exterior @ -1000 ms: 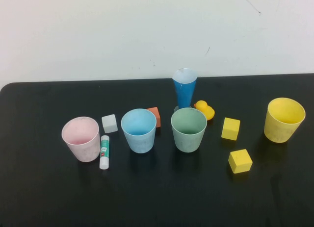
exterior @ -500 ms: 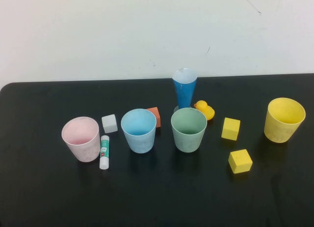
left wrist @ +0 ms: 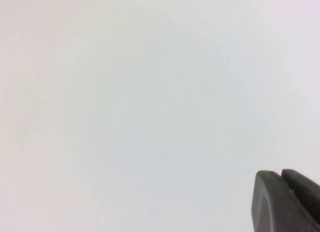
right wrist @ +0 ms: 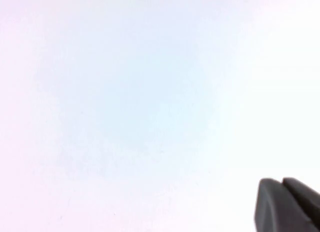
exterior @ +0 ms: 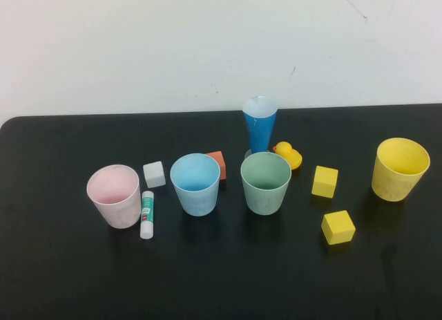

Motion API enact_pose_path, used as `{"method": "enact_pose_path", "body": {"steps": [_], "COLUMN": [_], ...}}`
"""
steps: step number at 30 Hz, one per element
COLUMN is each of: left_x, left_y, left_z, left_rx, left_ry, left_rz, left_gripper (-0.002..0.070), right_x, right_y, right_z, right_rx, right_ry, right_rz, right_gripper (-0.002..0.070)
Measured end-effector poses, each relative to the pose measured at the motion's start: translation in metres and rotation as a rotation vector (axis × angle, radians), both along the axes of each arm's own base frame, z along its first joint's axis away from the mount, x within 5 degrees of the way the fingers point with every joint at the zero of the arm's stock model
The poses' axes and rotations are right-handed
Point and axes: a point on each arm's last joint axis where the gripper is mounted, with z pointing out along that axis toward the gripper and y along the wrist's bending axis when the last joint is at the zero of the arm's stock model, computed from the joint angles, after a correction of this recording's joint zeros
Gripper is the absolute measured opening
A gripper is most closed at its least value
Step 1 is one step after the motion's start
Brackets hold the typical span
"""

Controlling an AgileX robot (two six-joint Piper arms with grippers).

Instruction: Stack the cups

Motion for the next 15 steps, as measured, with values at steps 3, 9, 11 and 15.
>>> {"method": "enact_pose_path", "body": {"steps": [3,9,11,15], "left_x": [-0.005,-0.008,-0.007,0.0], "left_y": [-0.001,0.0,0.003,0.005], "left_z": [0.006,0.009,0.008,0.01], "left_rx": [-0.005,-0.019,-0.064,-0.085], "left_ry": [-0.085,-0.134,-0.112,0.051], "left_rz": [-0.011,-0.012,-0.011,-0.001], "left_gripper": [-0.0001,-0.0001,-0.0001,-0.0001], "right_x": [0.001,0.006,0.006,0.0], "right_y": [-0.001,0.0,0.001,0.005], "right_z": [-0.001,-0.005,0.003,0.027], "right_rx": [0.017,0.038,0.041,0.018], "right_ry": [0.014,0.115,0.17,0.304], "right_rz": [0.003,0.027,0.04,0.06], "right_gripper": [-0.0003,-0.0003,-0.0003,-0.0003]}}
